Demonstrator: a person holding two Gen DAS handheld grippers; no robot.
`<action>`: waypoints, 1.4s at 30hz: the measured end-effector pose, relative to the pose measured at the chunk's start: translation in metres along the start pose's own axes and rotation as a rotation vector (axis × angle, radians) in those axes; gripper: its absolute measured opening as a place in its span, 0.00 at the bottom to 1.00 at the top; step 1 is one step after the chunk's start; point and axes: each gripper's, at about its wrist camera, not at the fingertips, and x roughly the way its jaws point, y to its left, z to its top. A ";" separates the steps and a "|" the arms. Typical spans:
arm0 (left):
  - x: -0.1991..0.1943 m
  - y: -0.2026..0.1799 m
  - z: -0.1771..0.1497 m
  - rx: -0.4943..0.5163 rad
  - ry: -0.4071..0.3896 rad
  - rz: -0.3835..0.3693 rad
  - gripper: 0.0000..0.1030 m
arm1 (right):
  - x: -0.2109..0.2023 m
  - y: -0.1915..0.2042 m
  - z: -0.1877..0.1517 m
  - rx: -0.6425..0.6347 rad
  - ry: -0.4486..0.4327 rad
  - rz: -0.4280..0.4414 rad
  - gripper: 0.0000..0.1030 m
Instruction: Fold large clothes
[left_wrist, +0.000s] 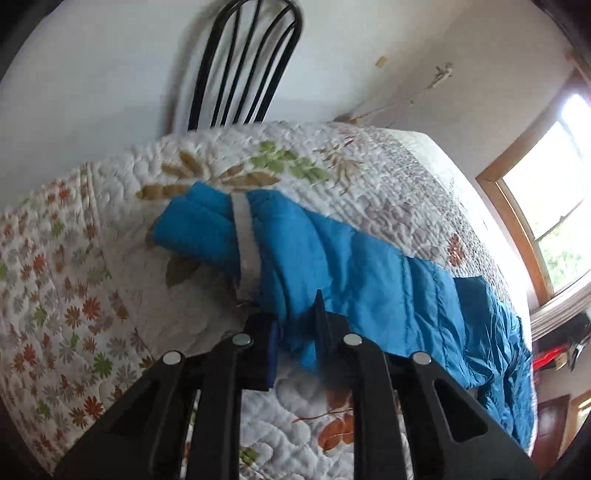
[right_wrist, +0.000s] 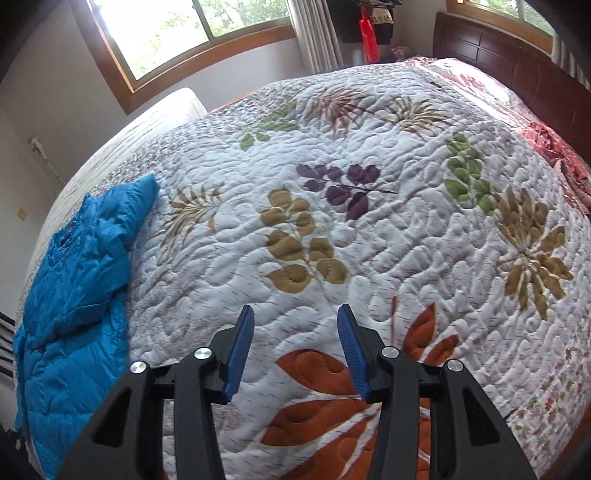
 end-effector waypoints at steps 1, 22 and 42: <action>-0.010 -0.019 0.000 0.061 -0.038 -0.001 0.12 | -0.001 -0.006 -0.002 0.002 -0.008 -0.056 0.46; -0.010 -0.393 -0.196 0.862 0.205 -0.488 0.53 | -0.022 0.052 -0.029 -0.206 -0.095 0.002 0.46; 0.025 -0.319 -0.150 0.841 0.126 -0.233 0.66 | -0.022 0.298 -0.037 -0.517 0.205 0.491 0.58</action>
